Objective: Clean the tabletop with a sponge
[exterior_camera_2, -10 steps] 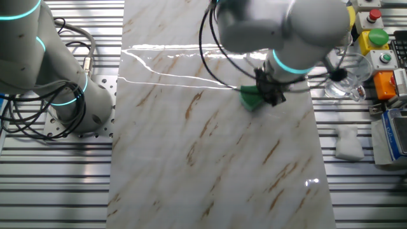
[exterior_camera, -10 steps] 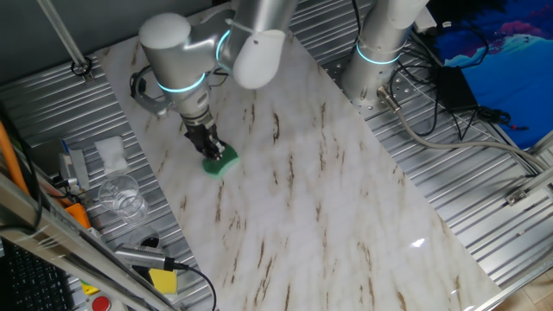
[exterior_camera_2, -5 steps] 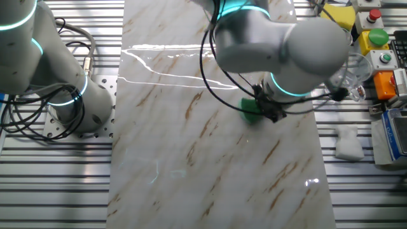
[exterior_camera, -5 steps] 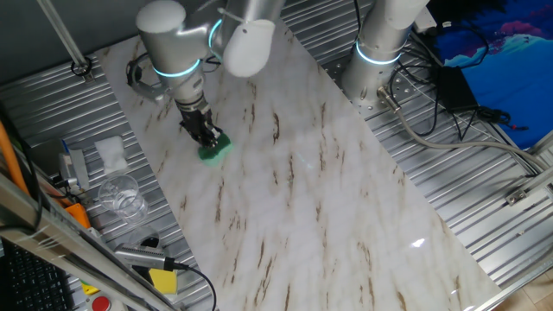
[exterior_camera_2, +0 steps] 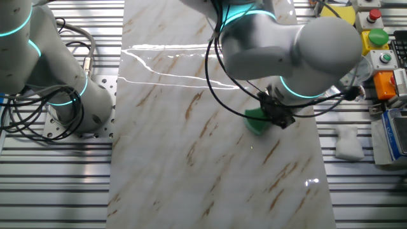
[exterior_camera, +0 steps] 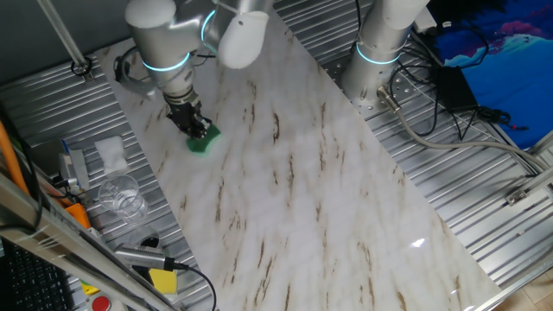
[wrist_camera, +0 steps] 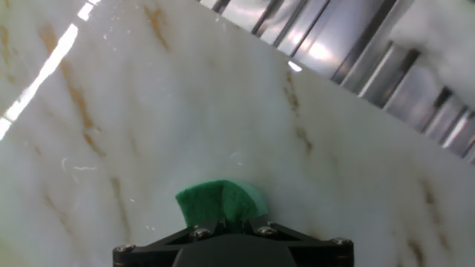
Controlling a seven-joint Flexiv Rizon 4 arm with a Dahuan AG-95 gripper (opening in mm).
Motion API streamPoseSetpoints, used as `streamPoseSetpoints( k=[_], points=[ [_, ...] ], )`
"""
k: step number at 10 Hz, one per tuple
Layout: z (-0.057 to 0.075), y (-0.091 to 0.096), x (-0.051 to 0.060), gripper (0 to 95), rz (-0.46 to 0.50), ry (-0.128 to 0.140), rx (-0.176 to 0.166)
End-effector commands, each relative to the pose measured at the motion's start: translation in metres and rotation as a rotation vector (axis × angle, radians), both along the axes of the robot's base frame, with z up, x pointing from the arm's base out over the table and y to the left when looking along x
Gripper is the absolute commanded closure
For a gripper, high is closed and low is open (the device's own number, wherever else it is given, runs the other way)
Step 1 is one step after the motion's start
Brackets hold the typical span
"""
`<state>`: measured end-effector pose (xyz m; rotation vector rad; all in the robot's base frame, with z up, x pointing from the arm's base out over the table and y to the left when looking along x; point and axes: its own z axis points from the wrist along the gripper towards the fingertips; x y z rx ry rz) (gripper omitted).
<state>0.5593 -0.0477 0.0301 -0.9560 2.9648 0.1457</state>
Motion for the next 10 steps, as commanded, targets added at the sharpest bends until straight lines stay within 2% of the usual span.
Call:
streamPoseSetpoints(
  k=[1, 3, 4, 5, 10],
  points=[
    [-0.002, 0.005, 0.017, 95.0, -0.01, -0.001, 0.021],
    [-0.014, 0.019, 0.028, 95.0, -0.036, -0.006, 0.065],
    [-0.016, 0.025, 0.031, 95.0, -0.042, -0.005, 0.082],
    [-0.017, 0.032, 0.031, 95.0, -0.047, -0.003, 0.084],
    [-0.012, 0.054, 0.011, 95.0, -0.081, -0.016, 0.077]
  ],
)
